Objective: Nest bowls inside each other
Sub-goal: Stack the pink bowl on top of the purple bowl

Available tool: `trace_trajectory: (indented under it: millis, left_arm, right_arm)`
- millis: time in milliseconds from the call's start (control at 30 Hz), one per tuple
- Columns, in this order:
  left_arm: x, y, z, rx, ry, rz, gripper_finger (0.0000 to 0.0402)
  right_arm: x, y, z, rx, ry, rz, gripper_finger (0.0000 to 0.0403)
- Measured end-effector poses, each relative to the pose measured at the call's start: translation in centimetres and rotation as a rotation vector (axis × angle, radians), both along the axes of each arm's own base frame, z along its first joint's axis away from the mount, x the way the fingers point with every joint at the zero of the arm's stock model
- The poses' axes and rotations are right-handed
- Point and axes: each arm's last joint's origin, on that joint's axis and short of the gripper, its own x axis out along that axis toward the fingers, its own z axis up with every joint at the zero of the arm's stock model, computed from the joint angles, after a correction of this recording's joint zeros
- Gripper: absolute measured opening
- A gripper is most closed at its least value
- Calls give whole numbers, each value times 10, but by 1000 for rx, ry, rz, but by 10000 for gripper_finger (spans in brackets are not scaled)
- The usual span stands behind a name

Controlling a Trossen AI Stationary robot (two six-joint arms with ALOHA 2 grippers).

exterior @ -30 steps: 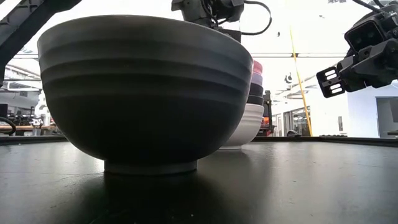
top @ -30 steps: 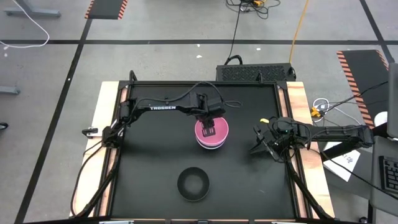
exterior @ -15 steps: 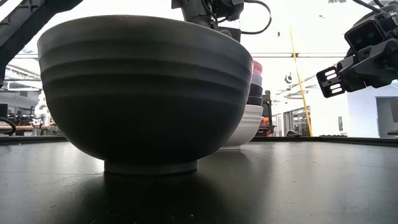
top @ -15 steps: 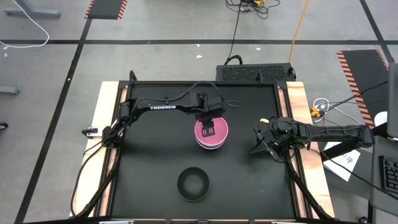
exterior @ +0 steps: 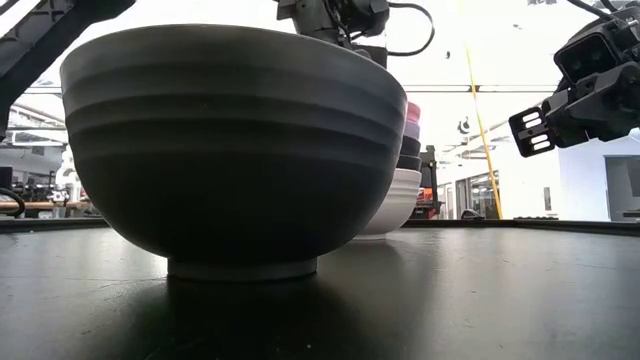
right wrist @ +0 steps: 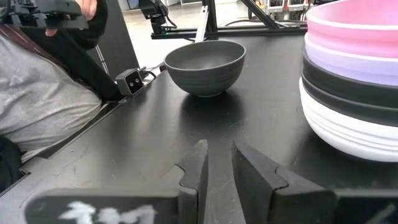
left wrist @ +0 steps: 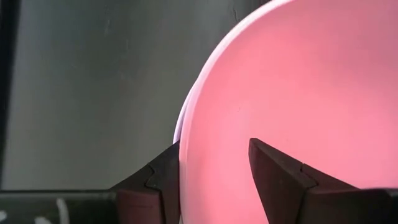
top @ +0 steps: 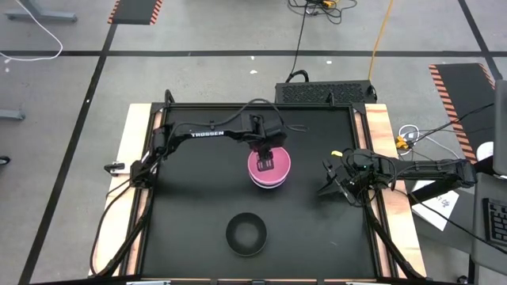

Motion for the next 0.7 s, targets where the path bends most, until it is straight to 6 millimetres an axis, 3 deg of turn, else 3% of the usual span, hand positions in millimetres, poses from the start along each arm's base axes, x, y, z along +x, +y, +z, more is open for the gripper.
trace_trajectory:
  millis: [333, 700]
  left_arm:
    - [-1, 18, -4, -10, -36, 14, 175]
    - [-4, 34, -24, -83, -48, 0, 175]
  right_arm:
    - [0, 0, 0, -1, 0, 0, 61]
    - [0, 0, 0, -3, -2, 1, 61]
